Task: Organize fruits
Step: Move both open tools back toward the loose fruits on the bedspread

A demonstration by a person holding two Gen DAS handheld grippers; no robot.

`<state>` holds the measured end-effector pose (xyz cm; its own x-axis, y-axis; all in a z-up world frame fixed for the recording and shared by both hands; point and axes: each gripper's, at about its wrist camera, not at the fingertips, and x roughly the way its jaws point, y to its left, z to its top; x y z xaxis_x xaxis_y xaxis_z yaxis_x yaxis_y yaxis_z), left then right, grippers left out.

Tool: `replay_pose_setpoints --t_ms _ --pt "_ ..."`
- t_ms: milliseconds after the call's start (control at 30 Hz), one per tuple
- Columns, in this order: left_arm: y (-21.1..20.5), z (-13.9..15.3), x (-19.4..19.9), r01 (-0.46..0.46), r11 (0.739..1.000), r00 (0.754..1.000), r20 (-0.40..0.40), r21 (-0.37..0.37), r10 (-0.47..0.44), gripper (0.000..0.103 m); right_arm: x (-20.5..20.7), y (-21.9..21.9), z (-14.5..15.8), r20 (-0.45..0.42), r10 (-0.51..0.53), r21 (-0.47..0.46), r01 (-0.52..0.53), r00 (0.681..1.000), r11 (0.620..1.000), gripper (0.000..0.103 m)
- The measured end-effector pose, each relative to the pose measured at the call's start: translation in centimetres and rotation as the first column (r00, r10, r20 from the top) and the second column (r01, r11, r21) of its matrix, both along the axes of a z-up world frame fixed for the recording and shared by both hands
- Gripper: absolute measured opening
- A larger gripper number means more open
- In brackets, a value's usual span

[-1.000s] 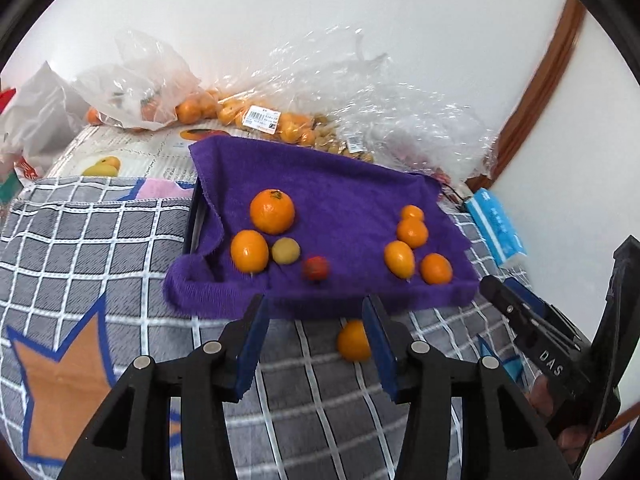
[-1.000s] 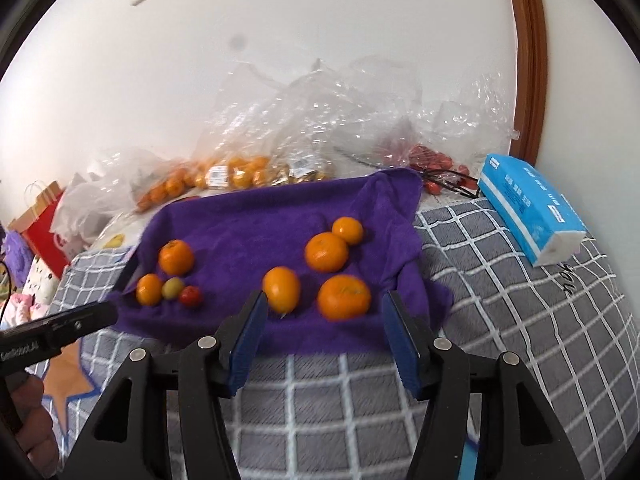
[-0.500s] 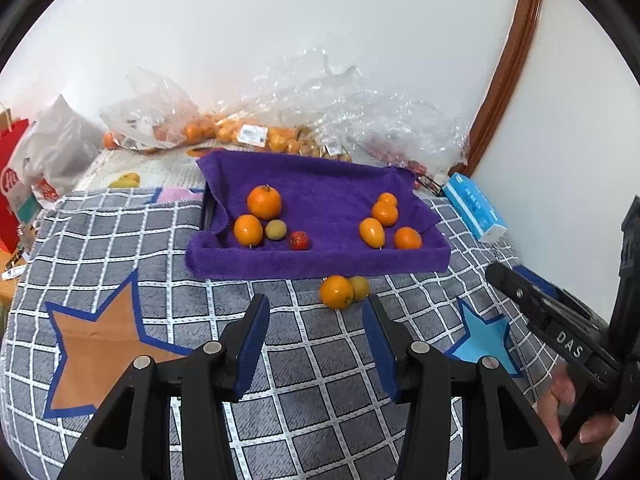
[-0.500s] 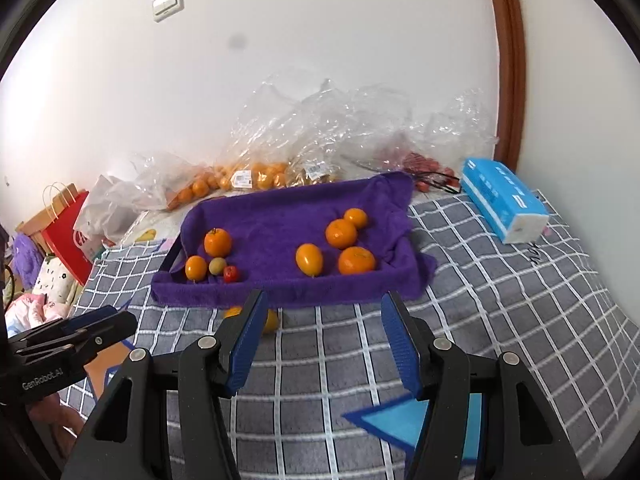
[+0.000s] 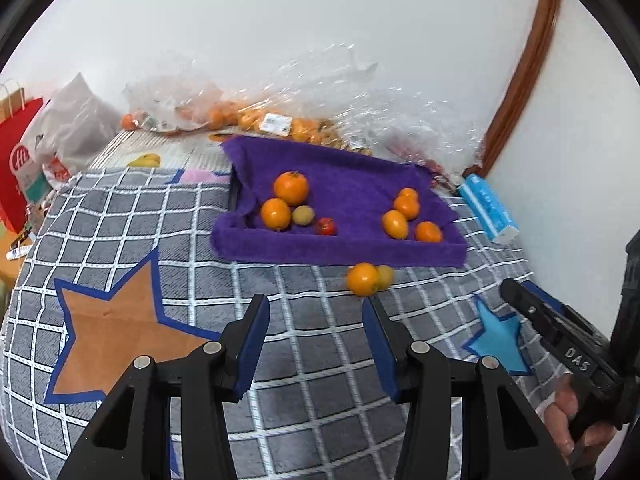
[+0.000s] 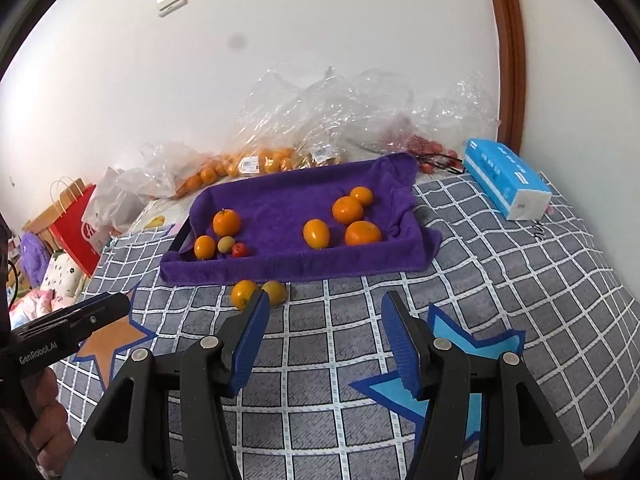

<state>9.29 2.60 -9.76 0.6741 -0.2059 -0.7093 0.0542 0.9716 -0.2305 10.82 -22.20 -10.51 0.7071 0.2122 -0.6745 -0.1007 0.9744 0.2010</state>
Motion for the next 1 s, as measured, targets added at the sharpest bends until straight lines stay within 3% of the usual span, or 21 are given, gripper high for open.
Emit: replay_pose_setpoints --t_ms 500,633,700,1000 --pt "3.6 -6.0 4.4 -0.099 0.989 0.991 -0.074 0.107 0.107 0.045 5.7 3.8 -5.8 -0.12 0.094 0.0 -0.094 0.988 0.996 0.035" --pt "4.4 -7.1 5.0 -0.092 0.994 0.991 -0.093 0.059 0.097 0.044 7.1 5.4 -6.9 -0.127 0.146 0.011 -0.146 0.981 0.989 0.034" --pt "4.4 -7.2 4.8 -0.093 0.994 0.993 -0.063 0.049 0.096 0.044 7.8 5.9 -7.5 -0.139 0.154 0.022 -0.152 0.978 0.988 0.033" --pt "3.7 -7.4 4.9 -0.053 0.995 0.997 -0.05 0.084 0.058 0.051 8.9 7.3 -8.6 -0.157 0.189 0.049 -0.184 0.969 0.982 0.029"
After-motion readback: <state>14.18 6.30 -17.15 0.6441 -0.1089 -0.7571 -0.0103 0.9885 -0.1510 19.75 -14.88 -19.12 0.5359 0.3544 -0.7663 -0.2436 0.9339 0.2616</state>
